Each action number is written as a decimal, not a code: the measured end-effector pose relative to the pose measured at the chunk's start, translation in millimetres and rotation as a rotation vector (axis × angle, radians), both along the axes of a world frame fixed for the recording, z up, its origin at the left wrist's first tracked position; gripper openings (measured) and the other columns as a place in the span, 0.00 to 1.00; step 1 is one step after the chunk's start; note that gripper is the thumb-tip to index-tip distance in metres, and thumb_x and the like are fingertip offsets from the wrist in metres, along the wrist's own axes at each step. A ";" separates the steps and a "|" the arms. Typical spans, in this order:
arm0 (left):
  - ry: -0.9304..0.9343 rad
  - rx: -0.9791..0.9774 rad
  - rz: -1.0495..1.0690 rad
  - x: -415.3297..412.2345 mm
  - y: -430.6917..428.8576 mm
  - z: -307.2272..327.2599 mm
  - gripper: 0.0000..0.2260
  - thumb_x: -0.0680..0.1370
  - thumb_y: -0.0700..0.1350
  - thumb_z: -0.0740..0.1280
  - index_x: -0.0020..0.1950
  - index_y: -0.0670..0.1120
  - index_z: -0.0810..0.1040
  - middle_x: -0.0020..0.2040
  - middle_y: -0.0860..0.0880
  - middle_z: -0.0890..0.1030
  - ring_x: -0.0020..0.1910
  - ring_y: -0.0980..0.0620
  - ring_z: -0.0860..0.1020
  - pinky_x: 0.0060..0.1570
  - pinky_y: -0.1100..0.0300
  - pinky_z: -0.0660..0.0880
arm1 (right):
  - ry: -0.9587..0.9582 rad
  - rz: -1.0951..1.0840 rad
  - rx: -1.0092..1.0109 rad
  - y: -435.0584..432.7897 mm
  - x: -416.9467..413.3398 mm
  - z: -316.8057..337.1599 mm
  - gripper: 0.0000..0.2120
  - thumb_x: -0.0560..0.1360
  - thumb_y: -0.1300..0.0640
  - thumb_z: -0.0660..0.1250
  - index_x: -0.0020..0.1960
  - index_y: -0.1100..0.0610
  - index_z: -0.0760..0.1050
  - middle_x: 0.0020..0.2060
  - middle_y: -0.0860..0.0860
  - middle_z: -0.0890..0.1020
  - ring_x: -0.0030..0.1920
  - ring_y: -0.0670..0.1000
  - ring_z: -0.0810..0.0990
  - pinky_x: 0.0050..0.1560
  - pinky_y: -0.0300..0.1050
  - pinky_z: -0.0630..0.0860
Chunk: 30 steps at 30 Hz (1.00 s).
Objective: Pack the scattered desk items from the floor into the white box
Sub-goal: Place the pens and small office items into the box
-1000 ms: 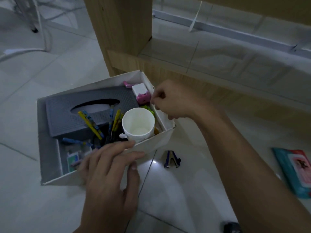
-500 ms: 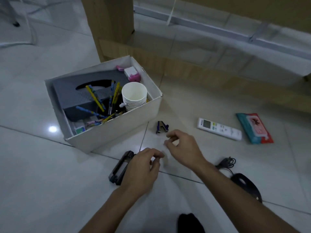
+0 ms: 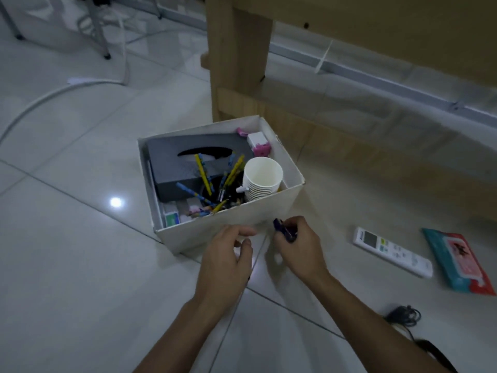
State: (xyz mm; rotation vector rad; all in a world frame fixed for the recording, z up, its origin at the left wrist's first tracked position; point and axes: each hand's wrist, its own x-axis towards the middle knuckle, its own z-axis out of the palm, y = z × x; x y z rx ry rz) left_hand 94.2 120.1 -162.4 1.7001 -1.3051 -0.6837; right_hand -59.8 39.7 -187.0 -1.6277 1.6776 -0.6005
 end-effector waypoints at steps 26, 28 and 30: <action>-0.510 -0.028 0.447 86.9 38.2 -2.0 0.11 0.76 0.43 0.66 0.58 0.51 0.77 0.69 0.51 0.72 0.56 0.52 0.72 0.51 0.56 0.61 | 1.014 1.299 -0.469 -29.9 222.7 137.2 0.12 0.73 0.64 0.70 0.49 0.54 0.68 0.35 0.50 0.65 0.60 0.56 0.69 0.64 0.59 0.58; -0.488 -0.033 0.452 86.8 37.7 -2.9 0.12 0.76 0.43 0.67 0.59 0.50 0.76 0.69 0.50 0.71 0.57 0.52 0.72 0.52 0.55 0.62 | 1.012 1.295 -0.441 -32.8 222.4 130.7 0.13 0.74 0.64 0.68 0.46 0.54 0.64 0.34 0.50 0.63 0.59 0.56 0.69 0.66 0.60 0.57; -0.462 -0.044 0.456 85.7 36.8 -3.3 0.12 0.76 0.43 0.67 0.59 0.50 0.76 0.70 0.50 0.71 0.59 0.54 0.71 0.53 0.55 0.62 | 0.993 1.264 -0.419 -36.1 220.4 126.3 0.15 0.73 0.65 0.68 0.39 0.53 0.63 0.33 0.49 0.65 0.52 0.56 0.70 0.67 0.60 0.56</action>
